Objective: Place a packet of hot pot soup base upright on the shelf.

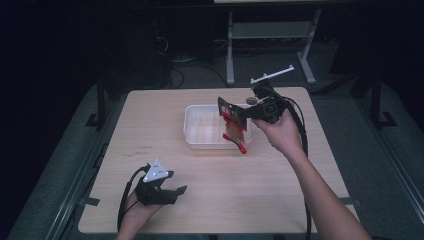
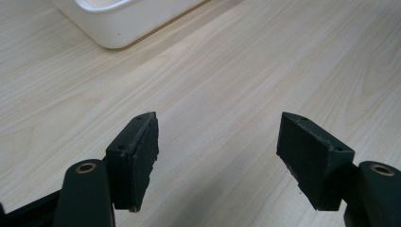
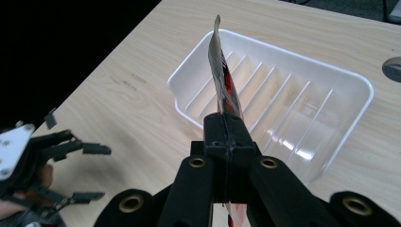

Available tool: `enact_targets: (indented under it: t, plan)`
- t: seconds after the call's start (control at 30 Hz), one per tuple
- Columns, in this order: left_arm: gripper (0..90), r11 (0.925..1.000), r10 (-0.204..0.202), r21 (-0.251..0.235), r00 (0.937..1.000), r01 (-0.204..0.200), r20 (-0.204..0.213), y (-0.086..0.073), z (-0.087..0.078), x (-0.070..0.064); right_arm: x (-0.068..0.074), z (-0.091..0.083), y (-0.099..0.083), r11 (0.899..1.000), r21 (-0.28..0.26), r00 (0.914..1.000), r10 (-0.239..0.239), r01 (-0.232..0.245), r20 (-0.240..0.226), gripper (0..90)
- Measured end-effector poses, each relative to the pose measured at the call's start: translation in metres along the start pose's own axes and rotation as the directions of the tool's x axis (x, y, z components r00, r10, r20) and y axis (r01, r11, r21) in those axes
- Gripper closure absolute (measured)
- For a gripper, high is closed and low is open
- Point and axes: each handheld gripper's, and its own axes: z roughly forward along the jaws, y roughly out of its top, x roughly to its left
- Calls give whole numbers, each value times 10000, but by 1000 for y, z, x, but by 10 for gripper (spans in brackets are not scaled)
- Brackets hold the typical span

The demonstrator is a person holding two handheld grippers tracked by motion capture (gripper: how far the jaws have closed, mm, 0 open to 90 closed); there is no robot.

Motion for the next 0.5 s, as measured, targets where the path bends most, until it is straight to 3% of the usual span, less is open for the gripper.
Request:
enact_targets:
  t: [0.3,0.5]
  plan:
    - [296,9998,-121,-162,9999,120,-74,-1,-4,4,1,19,24,9989,-427,9979,209,-183,605,894]
    - [296,9997,-145,-174,9999,144,-65,-1,-5,5,-4,33,35,9974,-450,9950,589,-554,810,893]
